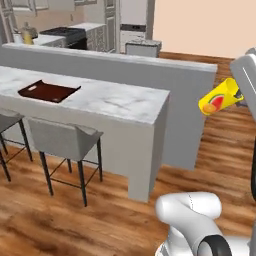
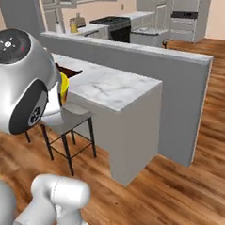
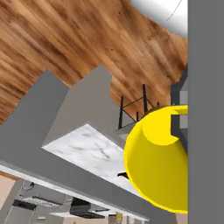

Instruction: There is a tray on the dining counter. Grab the cup, mug, and pitcher and place them on the tray. The pitcher may be placed next to the tray if it cannot fit the tray.

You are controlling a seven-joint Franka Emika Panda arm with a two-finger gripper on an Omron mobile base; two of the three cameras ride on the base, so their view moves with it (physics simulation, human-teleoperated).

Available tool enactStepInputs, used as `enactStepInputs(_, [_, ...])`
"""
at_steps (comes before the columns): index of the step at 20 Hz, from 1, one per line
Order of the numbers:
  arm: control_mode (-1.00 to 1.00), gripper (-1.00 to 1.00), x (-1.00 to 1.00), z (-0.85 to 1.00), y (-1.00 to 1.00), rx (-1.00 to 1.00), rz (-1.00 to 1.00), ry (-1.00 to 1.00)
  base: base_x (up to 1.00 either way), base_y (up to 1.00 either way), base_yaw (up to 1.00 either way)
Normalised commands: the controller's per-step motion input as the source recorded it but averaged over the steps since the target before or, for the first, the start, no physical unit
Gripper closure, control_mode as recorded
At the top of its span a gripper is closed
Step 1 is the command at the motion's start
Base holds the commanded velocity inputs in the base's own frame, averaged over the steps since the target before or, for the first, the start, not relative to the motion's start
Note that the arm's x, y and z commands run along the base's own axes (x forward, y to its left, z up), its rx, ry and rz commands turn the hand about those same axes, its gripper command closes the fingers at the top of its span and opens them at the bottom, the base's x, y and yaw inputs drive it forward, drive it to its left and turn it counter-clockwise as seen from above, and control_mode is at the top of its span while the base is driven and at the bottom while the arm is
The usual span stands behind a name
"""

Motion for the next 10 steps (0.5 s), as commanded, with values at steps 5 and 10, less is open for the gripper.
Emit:
enactStepInputs(5, [1.00,1.00,0.00,0.00,0.00,0.00,0.00,0.00,0.69,1.00,-0.72])
enactStepInputs(10, [1.00,1.00,0.00,0.00,0.00,0.00,0.00,0.00,0.41,0.91,-0.63])
